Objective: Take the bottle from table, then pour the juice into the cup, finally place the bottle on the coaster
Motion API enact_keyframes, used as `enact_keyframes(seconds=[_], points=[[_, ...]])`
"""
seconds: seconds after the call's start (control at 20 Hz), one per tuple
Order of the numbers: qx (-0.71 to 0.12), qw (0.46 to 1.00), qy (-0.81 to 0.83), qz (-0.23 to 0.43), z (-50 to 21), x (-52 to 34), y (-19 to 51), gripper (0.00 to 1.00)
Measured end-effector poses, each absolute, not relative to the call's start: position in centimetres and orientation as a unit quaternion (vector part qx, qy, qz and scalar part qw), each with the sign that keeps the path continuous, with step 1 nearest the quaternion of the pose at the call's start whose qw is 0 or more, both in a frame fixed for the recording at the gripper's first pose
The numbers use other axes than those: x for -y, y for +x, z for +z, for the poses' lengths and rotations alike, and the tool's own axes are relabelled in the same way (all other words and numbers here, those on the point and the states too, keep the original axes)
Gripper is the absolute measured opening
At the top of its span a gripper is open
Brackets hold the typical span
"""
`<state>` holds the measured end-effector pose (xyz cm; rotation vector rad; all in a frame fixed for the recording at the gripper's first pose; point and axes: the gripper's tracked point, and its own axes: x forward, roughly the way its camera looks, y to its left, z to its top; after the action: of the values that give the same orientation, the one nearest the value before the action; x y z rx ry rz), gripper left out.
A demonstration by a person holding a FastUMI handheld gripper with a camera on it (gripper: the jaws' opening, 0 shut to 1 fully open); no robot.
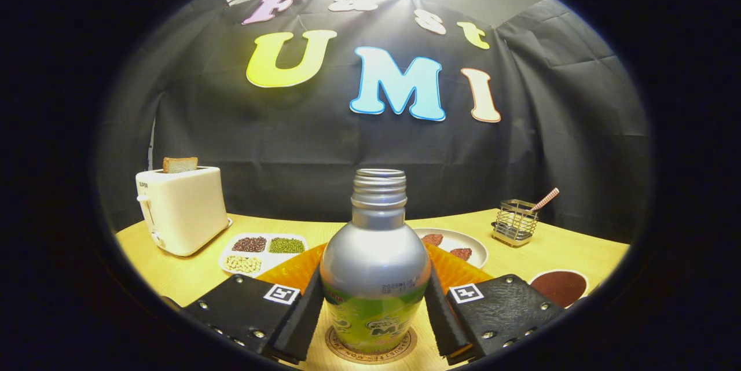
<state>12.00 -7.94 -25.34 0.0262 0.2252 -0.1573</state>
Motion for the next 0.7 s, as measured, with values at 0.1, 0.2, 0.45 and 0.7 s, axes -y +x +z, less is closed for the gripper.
enact_keyframes(seconds=[0.1, 0.2, 0.45, 0.7], points=[[-0.107, 0.993, 0.025, -0.048, -24.3, 6.8, 11.9, 0.91], [-0.092, 0.995, 0.018, -0.044, -22.5, 6.8, 11.0, 0.98], [-0.049, 0.998, -0.023, -0.035, -14.1, 7.0, 8.2, 0.96], [-0.019, 1.000, -0.008, -0.017, -2.0, 7.1, 6.0, 0.96]])
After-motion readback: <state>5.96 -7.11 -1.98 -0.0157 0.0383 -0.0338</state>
